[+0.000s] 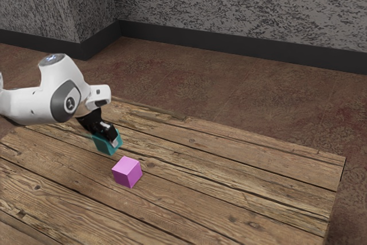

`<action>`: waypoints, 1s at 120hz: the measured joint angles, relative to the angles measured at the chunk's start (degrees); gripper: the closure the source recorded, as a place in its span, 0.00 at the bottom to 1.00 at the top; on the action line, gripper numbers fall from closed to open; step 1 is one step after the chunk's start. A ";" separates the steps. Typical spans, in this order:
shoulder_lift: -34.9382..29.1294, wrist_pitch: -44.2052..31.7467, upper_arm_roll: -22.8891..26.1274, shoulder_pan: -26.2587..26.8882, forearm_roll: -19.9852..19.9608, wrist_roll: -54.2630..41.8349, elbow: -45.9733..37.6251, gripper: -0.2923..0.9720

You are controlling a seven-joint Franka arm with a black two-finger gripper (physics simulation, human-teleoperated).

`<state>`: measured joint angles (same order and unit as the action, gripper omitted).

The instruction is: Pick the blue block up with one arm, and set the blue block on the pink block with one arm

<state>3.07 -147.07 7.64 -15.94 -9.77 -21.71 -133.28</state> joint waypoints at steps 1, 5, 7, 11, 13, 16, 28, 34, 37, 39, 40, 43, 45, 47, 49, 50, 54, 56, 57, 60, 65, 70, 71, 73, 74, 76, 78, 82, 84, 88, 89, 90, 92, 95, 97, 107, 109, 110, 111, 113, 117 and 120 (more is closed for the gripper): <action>0.09 -0.01 0.10 0.09 0.04 0.14 0.01 0.51; 0.35 -0.02 0.39 0.47 0.16 0.70 0.05 0.51; 0.42 -0.04 0.48 0.64 0.20 0.97 0.05 0.51; 0.51 -0.06 0.61 0.87 0.23 1.50 0.02 0.51; 0.54 -0.07 0.65 0.92 0.25 1.76 -0.01 0.51; 0.54 -0.09 0.68 0.98 0.26 2.16 -0.03 0.51; 0.63 -0.15 0.77 0.96 0.23 3.60 -0.05 0.51; 0.73 -0.19 0.79 1.06 0.21 4.26 -0.02 0.51; 0.87 -0.21 0.78 1.19 0.21 4.58 0.03 0.51; 0.94 -0.26 0.77 1.29 0.21 4.78 0.04 0.51; 0.96 -0.28 0.76 1.34 0.21 4.87 0.05 0.51; 1.01 -0.36 0.75 1.47 0.22 5.16 0.07 0.51; 0.97 -0.41 0.76 1.53 0.23 5.35 0.07 0.51; 0.81 -0.45 0.75 1.60 0.26 5.55 0.05 0.51; 0.61 -0.49 0.74 1.68 0.30 5.75 0.02 0.51; 0.51 -0.51 0.74 1.74 0.33 5.85 0.01 0.51; 0.25 -0.58 0.73 1.97 0.41 6.25 -0.04 0.50; 0.14 -0.61 0.73 2.09 0.44 6.45 -0.08 0.50; 0.10 -0.62 0.73 2.15 0.45 6.54 -0.09 0.50; 0.01 -0.66 0.73 2.32 0.48 6.83 -0.13 0.50; -0.18 -0.72 0.77 2.54 0.53 7.32 -0.38 0.50; -0.67 -0.76 0.76 2.77 0.55 7.85 -0.93 0.50; -0.82 -0.77 0.76 2.82 0.56 7.97 -1.09 0.50; -1.12 -0.78 0.76 2.91 0.57 8.19 -1.37 0.50; -1.27 -0.79 0.76 2.96 0.57 8.30 -1.50 0.50; -1.53 -0.80 0.76 3.07 0.58 8.53 -1.75 0.50; -1.85 -0.81 0.75 3.18 0.59 8.75 -2.00 0.50; -2.38 -0.83 0.69 3.43 0.60 9.19 -2.44 0.50; -2.56 -0.84 0.65 3.58 0.60 9.41 -2.58 0.50; -2.78 -0.85 0.50 3.93 0.63 9.83 -2.77 0.50; -2.82 -0.86 0.45 4.03 0.63 9.93 -2.80 0.50; -2.85 -0.86 0.40 4.14 0.63 10.03 -2.83 0.50; -2.91 -0.87 0.28 4.36 0.64 10.23 -2.87 0.50; -2.96 -0.87 0.11 4.69 0.65 10.54 -2.91 0.50; -2.98 -0.88 0.02 4.88 0.65 10.75 -2.93 0.50; -3.17 -0.89 0.57 4.86 0.67 11.81 -3.36 0.50; -3.23 -0.90 0.94 4.59 0.68 12.03 -3.47 0.50; -3.26 -0.90 1.07 4.51 0.68 12.14 -3.53 0.50; -3.30 -0.90 1.17 4.47 0.68 12.25 -3.63 0.50; -3.43 -0.90 1.29 4.45 0.69 12.47 -3.87 0.50; -3.90 -0.90 1.31 4.64 0.70 12.92 -4.47 0.50; -4.29 -0.90 1.29 4.80 0.70 13.26 -4.86 0.51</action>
<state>-1.22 -147.97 8.93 -11.13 -9.07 -8.46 -138.15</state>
